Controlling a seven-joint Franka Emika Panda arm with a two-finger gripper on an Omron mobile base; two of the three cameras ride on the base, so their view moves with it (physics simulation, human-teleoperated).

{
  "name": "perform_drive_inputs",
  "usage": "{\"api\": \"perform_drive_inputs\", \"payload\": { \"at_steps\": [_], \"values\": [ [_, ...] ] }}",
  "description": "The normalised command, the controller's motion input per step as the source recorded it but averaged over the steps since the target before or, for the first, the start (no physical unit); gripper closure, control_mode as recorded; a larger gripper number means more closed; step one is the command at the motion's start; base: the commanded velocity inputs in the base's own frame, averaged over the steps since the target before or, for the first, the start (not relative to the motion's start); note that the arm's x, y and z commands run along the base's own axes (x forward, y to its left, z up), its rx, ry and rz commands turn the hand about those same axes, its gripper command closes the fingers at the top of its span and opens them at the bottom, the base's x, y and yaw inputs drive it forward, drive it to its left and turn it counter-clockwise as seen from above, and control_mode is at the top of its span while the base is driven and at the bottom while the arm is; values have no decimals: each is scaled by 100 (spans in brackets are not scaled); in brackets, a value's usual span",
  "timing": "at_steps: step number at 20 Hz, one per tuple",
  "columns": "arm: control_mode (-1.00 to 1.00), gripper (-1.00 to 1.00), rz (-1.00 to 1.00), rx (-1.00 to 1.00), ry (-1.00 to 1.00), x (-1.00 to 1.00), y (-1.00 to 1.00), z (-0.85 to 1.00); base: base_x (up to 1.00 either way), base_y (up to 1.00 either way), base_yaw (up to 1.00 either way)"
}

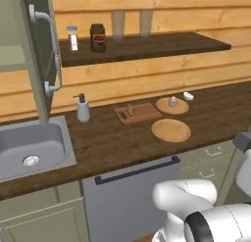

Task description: From the different types of pastries on the counter, select a croissant and place it on the cutting board. Then retrieve a jar of jam from the cabinet and place it alongside the croissant on the cutting board.

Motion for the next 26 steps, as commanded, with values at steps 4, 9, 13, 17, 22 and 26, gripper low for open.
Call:
{"api": "perform_drive_inputs", "payload": {
  "at_steps": [4, 9, 13, 17, 22, 26],
  "values": [
    [100, 100, 0, 0, 0, 0, 0, 0, 41, -67, 11],
    [100, 100, 0, 0, 0, 0, 0, 0, 33, -57, 11],
    [100, 100, 0, 0, 0, 0, 0, 0, 33, -58, 10],
    [100, 100, 0, 0, 0, 0, 0, 0, 36, -55, 9],
    [100, 100, 0, 0, 0, 0, 0, 0, 63, -21, 1],
    [100, 100, 0, 0, 0, 0, 0, 0, 63, 0, 0]
  ]
}}
